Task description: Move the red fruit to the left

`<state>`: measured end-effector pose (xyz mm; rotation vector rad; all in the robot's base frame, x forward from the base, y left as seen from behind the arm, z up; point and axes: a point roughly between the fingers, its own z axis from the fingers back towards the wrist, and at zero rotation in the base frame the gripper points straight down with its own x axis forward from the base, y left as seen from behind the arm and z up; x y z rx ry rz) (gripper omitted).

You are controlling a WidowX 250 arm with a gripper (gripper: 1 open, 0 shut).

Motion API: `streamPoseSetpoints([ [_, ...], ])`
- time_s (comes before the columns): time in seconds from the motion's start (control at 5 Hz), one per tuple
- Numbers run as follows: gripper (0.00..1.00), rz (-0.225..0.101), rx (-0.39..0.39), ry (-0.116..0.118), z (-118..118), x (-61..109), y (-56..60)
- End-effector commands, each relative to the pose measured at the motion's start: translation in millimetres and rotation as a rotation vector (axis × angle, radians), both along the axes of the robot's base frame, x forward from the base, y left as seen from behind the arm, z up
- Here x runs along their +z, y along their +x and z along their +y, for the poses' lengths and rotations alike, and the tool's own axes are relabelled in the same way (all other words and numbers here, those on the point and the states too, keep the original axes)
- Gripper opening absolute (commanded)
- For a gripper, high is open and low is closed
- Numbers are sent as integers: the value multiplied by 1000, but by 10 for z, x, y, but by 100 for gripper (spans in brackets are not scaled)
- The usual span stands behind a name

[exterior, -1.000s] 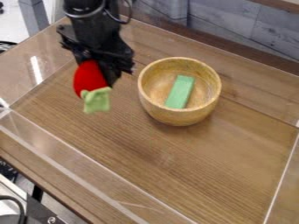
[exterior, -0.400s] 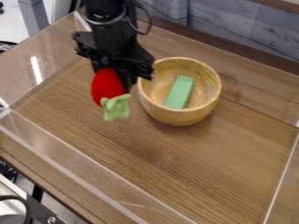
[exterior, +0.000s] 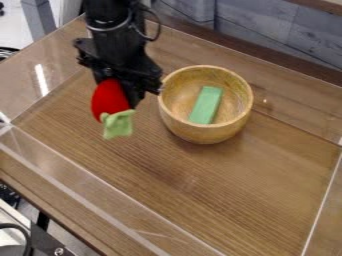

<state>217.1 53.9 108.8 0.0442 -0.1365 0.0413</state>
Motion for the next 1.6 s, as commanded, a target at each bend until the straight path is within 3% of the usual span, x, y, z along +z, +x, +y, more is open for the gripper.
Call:
streamPoseSetpoints([
  [0.0, 0, -23, 99, 11, 72, 101, -29],
  [0.2, 0, -20, 196, 12, 87, 147, -76],
  [0.4, 0, -18, 232, 10, -53, 177, 0],
  [0.6, 0, -16, 237, 7, -257, 149, 85],
  [0.8, 0, -7, 199, 12, -308, 69, -19],
  [1.0, 0, -7, 180, 18, -307, 40, -82],
  [1.2, 0, -3, 224, 16, -260, -95, -84],
  [1.4, 0, -17, 241, 5, -223, -17, -9],
])
